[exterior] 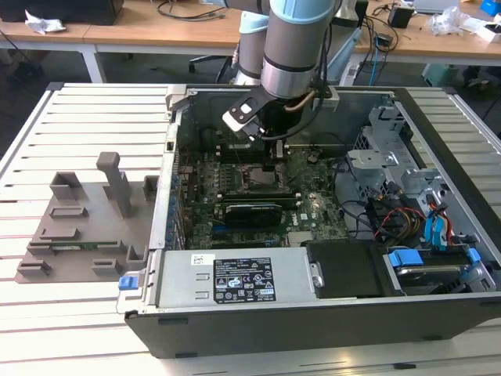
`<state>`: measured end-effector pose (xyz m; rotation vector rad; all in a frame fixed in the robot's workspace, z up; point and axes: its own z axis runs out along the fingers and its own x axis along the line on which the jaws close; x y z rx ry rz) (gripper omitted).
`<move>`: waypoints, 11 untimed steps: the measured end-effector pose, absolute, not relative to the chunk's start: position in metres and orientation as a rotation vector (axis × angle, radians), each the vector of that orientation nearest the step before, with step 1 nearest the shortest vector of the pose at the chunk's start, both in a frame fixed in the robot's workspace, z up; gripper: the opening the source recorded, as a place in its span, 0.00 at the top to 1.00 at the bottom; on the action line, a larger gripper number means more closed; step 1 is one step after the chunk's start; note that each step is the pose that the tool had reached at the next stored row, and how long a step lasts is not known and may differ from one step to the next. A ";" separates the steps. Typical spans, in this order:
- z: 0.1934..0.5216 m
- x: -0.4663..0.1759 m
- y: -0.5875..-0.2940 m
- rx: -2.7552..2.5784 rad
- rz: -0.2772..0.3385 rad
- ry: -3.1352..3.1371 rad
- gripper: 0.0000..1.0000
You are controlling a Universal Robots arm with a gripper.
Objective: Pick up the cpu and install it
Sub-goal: 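Place the cpu into insertion slot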
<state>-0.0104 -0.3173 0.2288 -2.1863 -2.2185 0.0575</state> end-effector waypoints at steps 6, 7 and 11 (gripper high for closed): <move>0.240 -0.010 -0.317 -2.186 0.057 -2.219 0.89; 0.242 -0.010 -0.317 -2.186 0.057 -2.219 0.89; 0.250 -0.010 -0.317 -2.186 0.057 -2.218 0.89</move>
